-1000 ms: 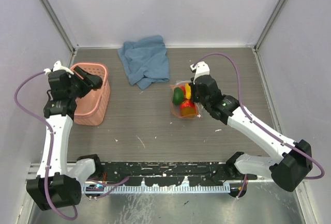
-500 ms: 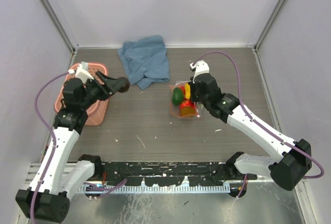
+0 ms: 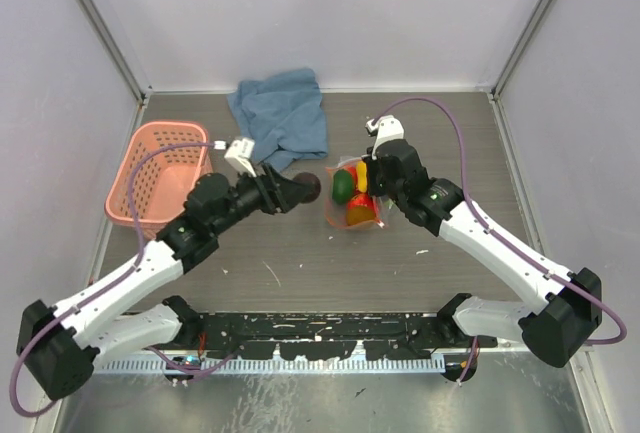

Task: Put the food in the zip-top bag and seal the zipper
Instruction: Place the fake fruit in the zipper food storage bag.

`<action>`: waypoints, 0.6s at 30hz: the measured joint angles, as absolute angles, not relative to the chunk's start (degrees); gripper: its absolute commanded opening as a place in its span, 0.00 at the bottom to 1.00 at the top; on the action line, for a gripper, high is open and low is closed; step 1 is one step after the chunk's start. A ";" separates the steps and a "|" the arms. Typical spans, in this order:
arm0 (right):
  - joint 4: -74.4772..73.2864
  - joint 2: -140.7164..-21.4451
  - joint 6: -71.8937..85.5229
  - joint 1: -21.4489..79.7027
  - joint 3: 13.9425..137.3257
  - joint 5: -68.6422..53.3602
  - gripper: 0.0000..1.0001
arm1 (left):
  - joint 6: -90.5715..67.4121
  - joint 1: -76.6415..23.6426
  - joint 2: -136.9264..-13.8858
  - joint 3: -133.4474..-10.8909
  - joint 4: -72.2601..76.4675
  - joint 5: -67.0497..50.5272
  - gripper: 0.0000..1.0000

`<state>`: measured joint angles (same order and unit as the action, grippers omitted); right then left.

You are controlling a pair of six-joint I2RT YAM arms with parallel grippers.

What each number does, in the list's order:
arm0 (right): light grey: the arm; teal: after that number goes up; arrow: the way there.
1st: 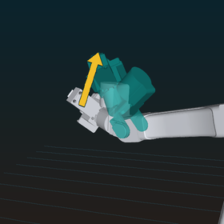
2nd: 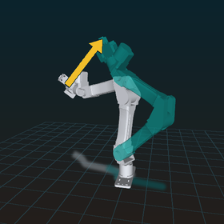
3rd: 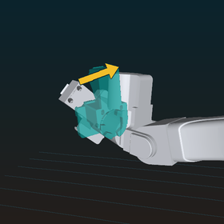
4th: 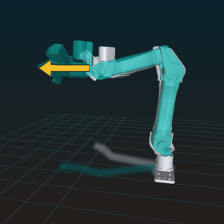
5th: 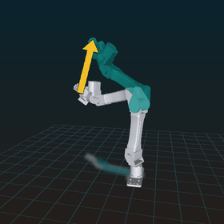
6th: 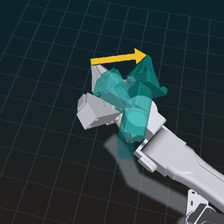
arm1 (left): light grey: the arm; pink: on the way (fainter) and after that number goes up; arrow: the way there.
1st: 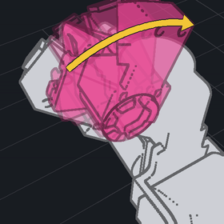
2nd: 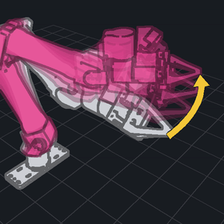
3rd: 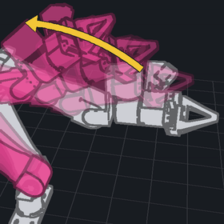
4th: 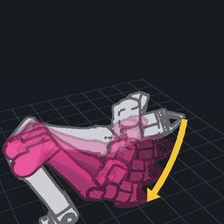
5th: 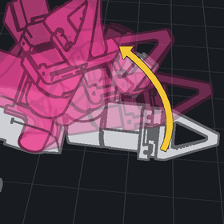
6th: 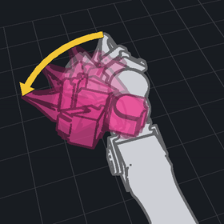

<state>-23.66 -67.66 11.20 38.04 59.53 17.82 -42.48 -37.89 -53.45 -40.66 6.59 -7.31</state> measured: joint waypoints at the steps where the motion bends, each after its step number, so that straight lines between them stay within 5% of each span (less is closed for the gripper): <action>1: -23.64 -67.66 11.29 38.04 59.53 17.78 0.01 | -41.69 -39.79 -54.72 -40.66 8.14 -6.68 0.40; 18: -23.68 -67.66 12.86 38.04 59.51 15.81 0.01 | -19.97 -56.16 -72.95 -42.22 25.02 0.34 0.40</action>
<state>-23.68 -67.66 12.86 38.04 59.51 15.81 -19.97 -56.16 -72.95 -42.22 25.02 0.34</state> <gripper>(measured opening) 0.039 0.593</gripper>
